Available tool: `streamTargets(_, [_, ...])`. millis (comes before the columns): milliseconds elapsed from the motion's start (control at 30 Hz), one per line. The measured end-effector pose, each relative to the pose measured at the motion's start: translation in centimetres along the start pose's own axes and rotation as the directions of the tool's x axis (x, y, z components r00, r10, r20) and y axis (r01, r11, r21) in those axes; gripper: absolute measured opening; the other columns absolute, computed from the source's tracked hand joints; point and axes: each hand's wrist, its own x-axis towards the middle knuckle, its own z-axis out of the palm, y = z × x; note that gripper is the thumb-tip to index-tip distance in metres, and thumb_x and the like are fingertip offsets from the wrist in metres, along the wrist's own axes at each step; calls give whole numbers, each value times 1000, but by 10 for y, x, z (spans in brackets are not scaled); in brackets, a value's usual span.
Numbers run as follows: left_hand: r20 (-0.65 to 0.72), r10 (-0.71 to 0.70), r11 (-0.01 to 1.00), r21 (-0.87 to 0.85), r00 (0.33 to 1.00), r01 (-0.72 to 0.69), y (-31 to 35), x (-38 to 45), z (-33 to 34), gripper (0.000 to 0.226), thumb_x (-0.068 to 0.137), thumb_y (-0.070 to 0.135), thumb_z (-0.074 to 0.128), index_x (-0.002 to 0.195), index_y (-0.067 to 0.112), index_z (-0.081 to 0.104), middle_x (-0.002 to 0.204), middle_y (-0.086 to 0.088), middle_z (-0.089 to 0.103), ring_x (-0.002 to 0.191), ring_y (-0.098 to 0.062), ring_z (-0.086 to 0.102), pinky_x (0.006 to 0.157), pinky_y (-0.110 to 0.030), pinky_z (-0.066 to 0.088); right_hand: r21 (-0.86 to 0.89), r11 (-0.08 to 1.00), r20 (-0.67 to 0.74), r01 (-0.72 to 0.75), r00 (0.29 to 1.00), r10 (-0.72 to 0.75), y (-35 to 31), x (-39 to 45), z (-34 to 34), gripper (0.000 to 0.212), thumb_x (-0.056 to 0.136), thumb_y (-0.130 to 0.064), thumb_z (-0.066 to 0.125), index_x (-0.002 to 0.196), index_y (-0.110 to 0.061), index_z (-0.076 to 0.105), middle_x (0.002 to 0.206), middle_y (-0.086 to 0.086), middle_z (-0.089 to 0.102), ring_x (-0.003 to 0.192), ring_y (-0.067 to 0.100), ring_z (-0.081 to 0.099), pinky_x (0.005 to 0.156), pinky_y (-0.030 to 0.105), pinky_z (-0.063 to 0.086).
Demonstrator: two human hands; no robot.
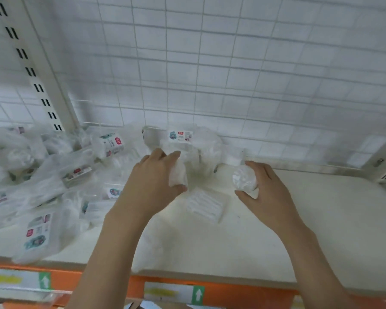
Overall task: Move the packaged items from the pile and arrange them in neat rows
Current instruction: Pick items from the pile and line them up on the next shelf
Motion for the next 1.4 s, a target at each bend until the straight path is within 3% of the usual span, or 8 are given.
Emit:
streamTargets(200, [-1, 87, 984, -157, 996, -86, 83, 4, 29, 75, 78, 46, 66, 141, 24, 32, 116, 0, 43, 101, -20, 54, 87, -24, 41, 98, 994, -94, -38, 994, 47, 45, -29, -46, 65, 76, -31, 71, 133, -27, 39, 108, -13, 41, 88, -4, 37, 70, 8, 33])
streamTargets(333, [48, 97, 963, -257, 994, -82, 169, -1, 72, 72, 78, 46, 66, 140, 26, 34, 114, 2, 38, 90, -20, 60, 84, -32, 50, 137, 990, -120, -41, 991, 57, 114, -62, -94, 61, 76, -29, 71, 129, -25, 43, 108, -9, 41, 85, -7, 37, 73, -5, 31])
streamTargets(600, [-90, 52, 959, -273, 995, -75, 359, -20, 141, 56, 83, 52, 54, 135, 39, 37, 117, 7, 40, 81, -20, 61, 75, -20, 43, 121, 990, -86, -66, 993, 77, 271, -122, -206, 60, 79, -36, 68, 130, -21, 38, 124, -5, 47, 111, 11, 45, 74, 12, 26])
streamTargets(667, [-100, 60, 975, -205, 993, -80, 395, -21, 149, 53, 81, 61, 48, 130, 39, 43, 116, 7, 46, 88, -23, 61, 73, -29, 45, 114, 993, -105, -44, 993, 56, 297, -130, -229, 60, 79, -35, 67, 131, -25, 38, 122, -3, 50, 107, 15, 48, 76, 16, 30])
streamTargets(833, [-139, 31, 989, -137, 990, -50, 451, -13, 161, 53, 81, 63, 44, 124, 32, 46, 116, 4, 44, 90, -25, 60, 69, -28, 40, 37, 999, -150, 40, 988, -34, 348, -135, -263, 52, 81, -30, 67, 130, -29, 49, 106, -1, 52, 89, 13, 52, 73, 22, 42])
streamTargets(1067, [-56, 164, 961, -218, 985, -172, 513, 8, 184, 63, 84, 26, 54, 139, 23, 26, 122, 0, 32, 90, -25, 55, 68, -24, 37, 39, 999, -204, 22, 979, -13, 405, -145, -297, 57, 81, -44, 56, 134, -24, 46, 102, -1, 50, 74, 11, 52, 69, 20, 44])
streamTargets(1233, [-48, 211, 955, -201, 976, -216, 570, 24, 207, 68, 89, 38, 51, 145, 23, 15, 132, 0, 30, 94, -22, 56, 72, -22, 39, 26, 999, -233, -39, 971, 44, 464, -152, -323, 57, 82, -35, 65, 134, -23, 46, 110, 3, 49, 74, 13, 52, 71, 27, 47])
streamTargets(1400, [-173, 185, 952, -213, 967, -220, 651, 38, 243, 63, 84, 40, 59, 138, 24, 29, 135, 4, 35, 102, -22, 56, 78, -29, 44, 2, 1000, -215, -23, 976, 23, 543, -157, -357, 56, 82, -36, 64, 134, -25, 45, 114, 5, 48, 77, 13, 53, 65, 23, 44])
